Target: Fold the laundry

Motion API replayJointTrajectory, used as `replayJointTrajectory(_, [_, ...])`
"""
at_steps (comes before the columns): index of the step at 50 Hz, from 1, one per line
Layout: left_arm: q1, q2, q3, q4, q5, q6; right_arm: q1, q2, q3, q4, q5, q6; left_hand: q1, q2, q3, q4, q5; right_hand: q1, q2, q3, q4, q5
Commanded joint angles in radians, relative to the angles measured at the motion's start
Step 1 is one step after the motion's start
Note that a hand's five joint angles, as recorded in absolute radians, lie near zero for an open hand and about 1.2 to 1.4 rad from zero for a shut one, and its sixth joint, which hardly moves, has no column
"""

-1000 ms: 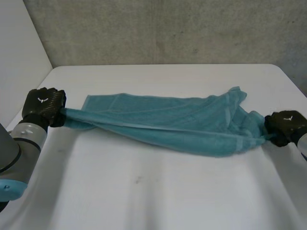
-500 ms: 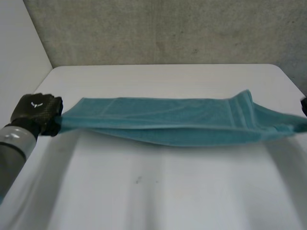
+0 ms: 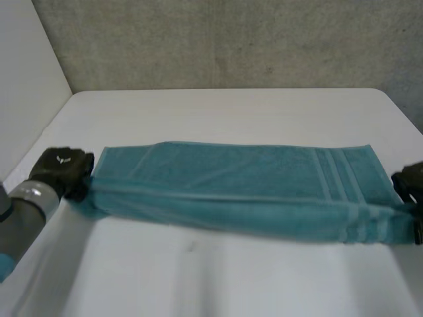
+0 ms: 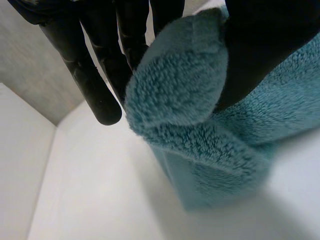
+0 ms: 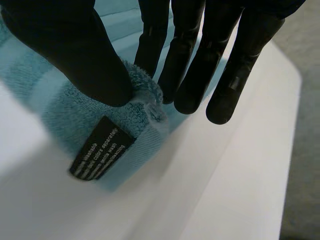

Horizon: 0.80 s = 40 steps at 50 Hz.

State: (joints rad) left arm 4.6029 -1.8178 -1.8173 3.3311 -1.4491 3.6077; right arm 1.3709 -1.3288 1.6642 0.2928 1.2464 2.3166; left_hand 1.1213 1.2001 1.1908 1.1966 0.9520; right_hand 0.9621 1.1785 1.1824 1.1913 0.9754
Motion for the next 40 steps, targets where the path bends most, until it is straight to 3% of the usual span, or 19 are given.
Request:
replayJointTrajectory(1, [-0.028, -0.217, 0.246, 0.126, -0.001, -0.001, 0.122, 0.167, -0.197, -0.164, 0.117, 0.159, 0.275, 0.196, 0.205, 0.200, 0.270, 0.434, 0.218, 0.214, 0.205, 0.246])
replayJointTrajectory(13, [-0.050, -0.559, 0.620, 0.154, 0.042, -0.003, 0.224, 0.497, -0.559, -0.244, 0.264, 0.196, 0.275, 0.196, 0.205, 0.200, 0.270, 0.434, 0.218, 0.214, 0.205, 0.246])
replayJointTrajectory(20, [-0.061, -0.646, 0.702, 0.156, 0.069, 0.006, 0.252, 0.608, -0.681, -0.276, 0.309, 0.198, 0.275, 0.196, 0.205, 0.200, 0.270, 0.434, 0.218, 0.214, 0.205, 0.246])
replayJointTrajectory(23, [-0.061, -0.664, 0.713, 0.156, 0.072, 0.017, 0.264, 0.614, -0.689, -0.305, 0.323, 0.204, -0.128, -0.207, -0.197, -0.203, -0.133, 0.424, 0.207, 0.203, 0.194, 0.236])
replayJointTrajectory(24, [-0.062, -0.663, 0.710, 0.156, 0.075, 0.020, 0.272, 0.616, -0.689, -0.334, 0.341, 0.214, -0.359, -0.438, -0.429, -0.435, -0.365, -0.190, -0.406, -0.410, -0.419, -0.378])
replayJointTrajectory(25, [-0.065, -0.658, 0.704, 0.157, 0.078, 0.029, 0.277, 0.616, -0.689, -0.352, 0.355, 0.224, -0.670, -0.749, -0.739, -0.745, -0.675, -0.527, -0.744, -0.748, -0.757, -0.715])
replayJointTrajectory(26, [-0.070, -0.655, 0.701, 0.159, 0.078, 0.034, 0.278, 0.616, -0.687, -0.371, 0.370, 0.233, -0.722, -0.801, -0.792, -0.798, -0.728, -0.788, -1.004, -1.008, -1.017, -0.975])
replayJointTrajectory(32, [-0.101, -0.575, 0.652, 0.188, 0.079, 0.057, 0.292, 0.525, -0.679, -0.455, 0.472, 0.277, -0.878, -0.957, -0.948, -0.954, -0.884, -0.788, -1.004, -1.008, -1.017, -0.975])
replayJointTrajectory(40, [-0.105, -0.391, 0.544, 0.209, 0.075, 0.049, 0.283, 0.351, -0.580, -0.451, 0.472, 0.326, -0.878, -0.957, -0.948, -0.954, -0.884, -0.788, -1.004, -1.008, -1.017, -0.975])
